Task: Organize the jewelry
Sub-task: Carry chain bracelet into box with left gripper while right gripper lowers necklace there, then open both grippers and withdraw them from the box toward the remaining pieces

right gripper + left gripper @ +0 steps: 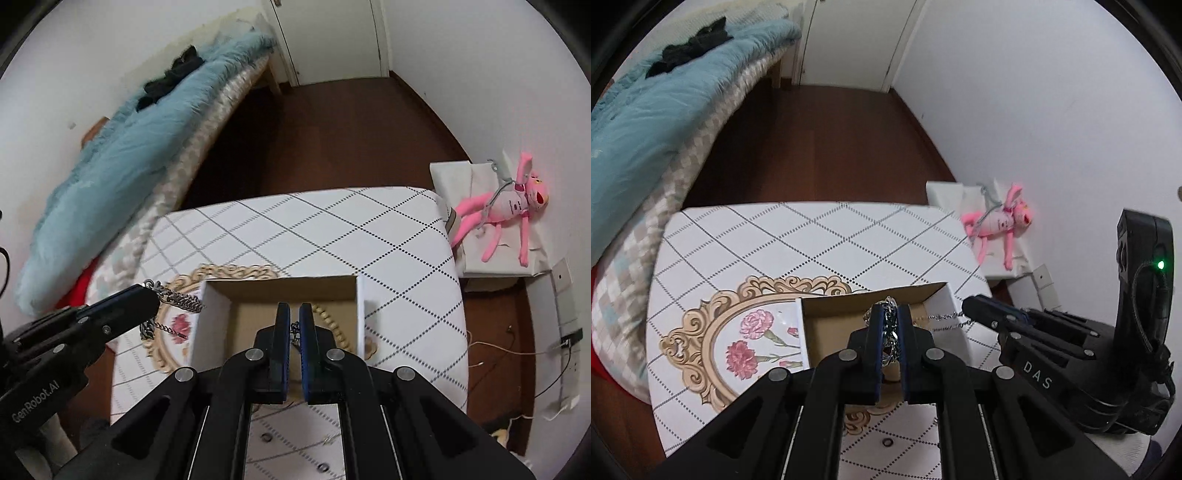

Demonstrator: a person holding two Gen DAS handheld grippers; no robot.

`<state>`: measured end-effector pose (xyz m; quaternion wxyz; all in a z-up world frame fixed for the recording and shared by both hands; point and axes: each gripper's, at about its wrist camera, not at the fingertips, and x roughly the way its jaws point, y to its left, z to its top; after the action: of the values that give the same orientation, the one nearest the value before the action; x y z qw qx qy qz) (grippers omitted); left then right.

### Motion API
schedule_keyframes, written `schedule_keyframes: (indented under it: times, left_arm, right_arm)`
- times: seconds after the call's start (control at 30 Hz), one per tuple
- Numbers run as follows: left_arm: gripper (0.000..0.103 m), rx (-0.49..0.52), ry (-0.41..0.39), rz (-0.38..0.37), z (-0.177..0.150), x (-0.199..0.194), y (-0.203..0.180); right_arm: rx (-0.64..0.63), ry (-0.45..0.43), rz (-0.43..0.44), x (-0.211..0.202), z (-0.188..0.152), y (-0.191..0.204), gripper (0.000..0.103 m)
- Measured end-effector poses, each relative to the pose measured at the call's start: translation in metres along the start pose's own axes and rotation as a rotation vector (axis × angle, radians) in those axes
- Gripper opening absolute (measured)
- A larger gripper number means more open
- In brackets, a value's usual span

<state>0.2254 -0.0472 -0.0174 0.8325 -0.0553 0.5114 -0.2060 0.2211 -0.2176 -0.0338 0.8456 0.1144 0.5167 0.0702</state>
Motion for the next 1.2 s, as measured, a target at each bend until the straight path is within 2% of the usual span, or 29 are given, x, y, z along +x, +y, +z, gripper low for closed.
schedule_keyframes:
  times: [0.2,0.3,0.37,0.4,0.47,0.5,0.53,0.57,0.6,0.63,0.7,0.77,0.83,0.87,0.97,1.03,1.2]
  left_arm:
    - [0.005,0.006,0.083,0.039,0.003,0.040,0.005]
    - [0.007,-0.012,0.124,0.089,0.006,0.051,0.009]
    - [0.013,-0.029,0.152,0.122,0.008,0.057,0.014]
    - [0.021,-0.043,0.164,0.149,0.009,0.059,0.018]
    - [0.044,-0.059,0.154,0.173,0.011,0.058,0.025]
    - [0.068,-0.066,0.141,0.196,0.011,0.057,0.029]
    - [0.079,-0.069,0.130,0.212,0.011,0.056,0.031]
    - [0.080,-0.069,0.113,0.238,0.010,0.053,0.033]
    - [0.083,-0.069,0.111,0.257,0.009,0.052,0.035]
    - [0.090,-0.071,0.115,0.272,0.008,0.053,0.038]
    - [0.100,-0.075,0.120,0.301,0.003,0.055,0.042]
    - [0.102,-0.071,0.112,0.317,-0.004,0.055,0.043]
    - [0.103,-0.057,0.109,0.341,-0.012,0.057,0.044]
    - [0.103,-0.053,0.110,0.350,-0.016,0.058,0.043]
    - [0.103,-0.051,0.115,0.363,-0.029,0.061,0.043]
    - [0.103,-0.053,0.121,0.365,-0.036,0.062,0.042]
    - [0.103,-0.055,0.119,0.378,-0.048,0.058,0.038]
  right_arm:
    - [0.003,0.069,-0.059,0.043,0.015,-0.014,0.005]
    - [-0.001,0.099,-0.082,0.059,0.019,-0.019,0.005]
    - [-0.003,0.132,-0.083,0.069,0.020,-0.023,0.005]
    - [0.012,0.147,-0.089,0.074,0.021,-0.026,0.006]
    - [0.019,0.166,-0.100,0.078,0.022,-0.031,0.007]
    - [0.024,0.177,-0.100,0.079,0.021,-0.032,0.007]
    - [0.023,0.176,-0.108,0.079,0.021,-0.033,0.011]
    - [0.017,0.173,-0.117,0.078,0.020,-0.034,0.016]
    - [0.014,0.174,-0.125,0.077,0.020,-0.034,0.033]
    - [0.013,0.175,-0.134,0.075,0.019,-0.035,0.052]
    - [0.011,0.165,-0.140,0.071,0.017,-0.035,0.065]
    - [0.003,0.161,-0.160,0.068,0.013,-0.035,0.068]
    - [-0.009,0.162,-0.188,0.067,0.006,-0.034,0.088]
    - [-0.014,0.163,-0.200,0.067,0.002,-0.034,0.091]
    - [-0.034,0.168,-0.244,0.067,-0.012,-0.034,0.092]
    - [-0.047,0.177,-0.261,0.069,-0.023,-0.033,0.097]
    - [-0.050,0.184,-0.268,0.070,-0.039,-0.033,0.097]
